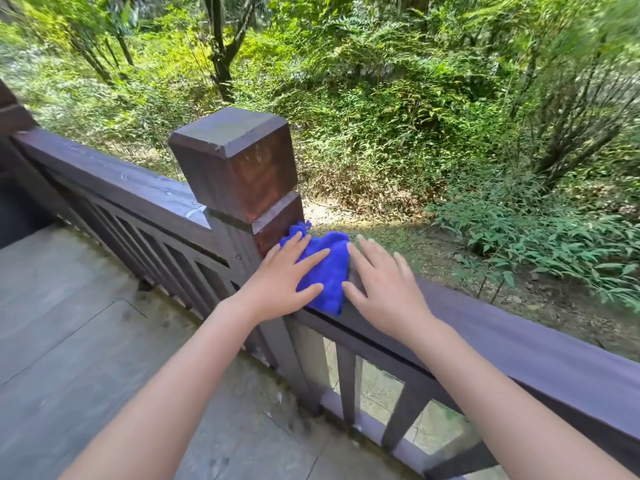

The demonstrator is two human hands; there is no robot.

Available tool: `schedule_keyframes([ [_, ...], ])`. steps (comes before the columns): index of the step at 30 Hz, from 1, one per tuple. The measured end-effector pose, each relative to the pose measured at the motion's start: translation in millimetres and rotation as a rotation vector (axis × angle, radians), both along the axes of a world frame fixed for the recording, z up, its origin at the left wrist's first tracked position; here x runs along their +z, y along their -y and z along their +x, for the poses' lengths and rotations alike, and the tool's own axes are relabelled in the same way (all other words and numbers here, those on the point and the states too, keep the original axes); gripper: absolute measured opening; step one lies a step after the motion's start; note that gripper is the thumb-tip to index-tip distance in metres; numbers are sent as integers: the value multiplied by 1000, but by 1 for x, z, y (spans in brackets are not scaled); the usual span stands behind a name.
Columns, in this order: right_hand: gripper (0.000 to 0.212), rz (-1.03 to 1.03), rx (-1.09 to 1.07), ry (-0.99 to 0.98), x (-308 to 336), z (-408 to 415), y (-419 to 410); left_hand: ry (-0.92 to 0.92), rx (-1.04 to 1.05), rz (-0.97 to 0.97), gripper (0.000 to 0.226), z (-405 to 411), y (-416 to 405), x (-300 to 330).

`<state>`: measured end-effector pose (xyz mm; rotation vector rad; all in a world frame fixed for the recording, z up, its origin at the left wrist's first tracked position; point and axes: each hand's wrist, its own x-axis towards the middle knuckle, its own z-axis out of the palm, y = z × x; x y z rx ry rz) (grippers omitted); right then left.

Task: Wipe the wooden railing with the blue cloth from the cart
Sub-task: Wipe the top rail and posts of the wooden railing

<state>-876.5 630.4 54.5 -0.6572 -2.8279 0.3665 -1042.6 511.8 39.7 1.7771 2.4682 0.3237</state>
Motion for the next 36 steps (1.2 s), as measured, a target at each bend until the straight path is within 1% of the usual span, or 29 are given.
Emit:
schedule_keyframes([
  [2, 62, -12, 82, 10, -1, -21, 3, 0, 12, -10, 61, -1, -2, 4],
  [5, 60, -56, 132, 41, -5, -38, 5, -45, 8, -19, 63, 0, 0, 8],
  [9, 56, -129, 125, -10, -6, -37, 7, -107, -11, 20, 60, 4, 7, 8],
  [11, 55, -121, 121, -10, -7, -34, 7, -128, 6, 51, 58, 8, 10, 8],
  [13, 50, -81, 123, -36, -8, -31, 11, -132, 28, 114, 53, 16, 15, 6],
  [17, 35, -2, 146, -168, -15, -25, 22, -94, 41, 238, 49, 36, 31, 3],
  [21, 20, -52, 236, -390, -14, -21, 46, -74, 93, 380, 45, 46, 58, 8],
  [24, 27, -62, 287, -510, -11, -28, 67, -41, 188, 437, 47, 44, 86, 15],
  [27, 29, -148, 308, -564, -2, -43, 86, 27, 270, 464, 47, 30, 113, 22],
  [30, 28, -133, 359, -565, 8, -62, 102, 127, 279, 487, 49, 7, 139, 24],
  [34, 27, -63, 412, -579, 9, -94, 127, 398, 191, 469, 53, -33, 171, 21],
  [36, 29, -28, 392, -579, 1, -113, 143, 511, 125, 416, 55, -58, 187, 18],
])
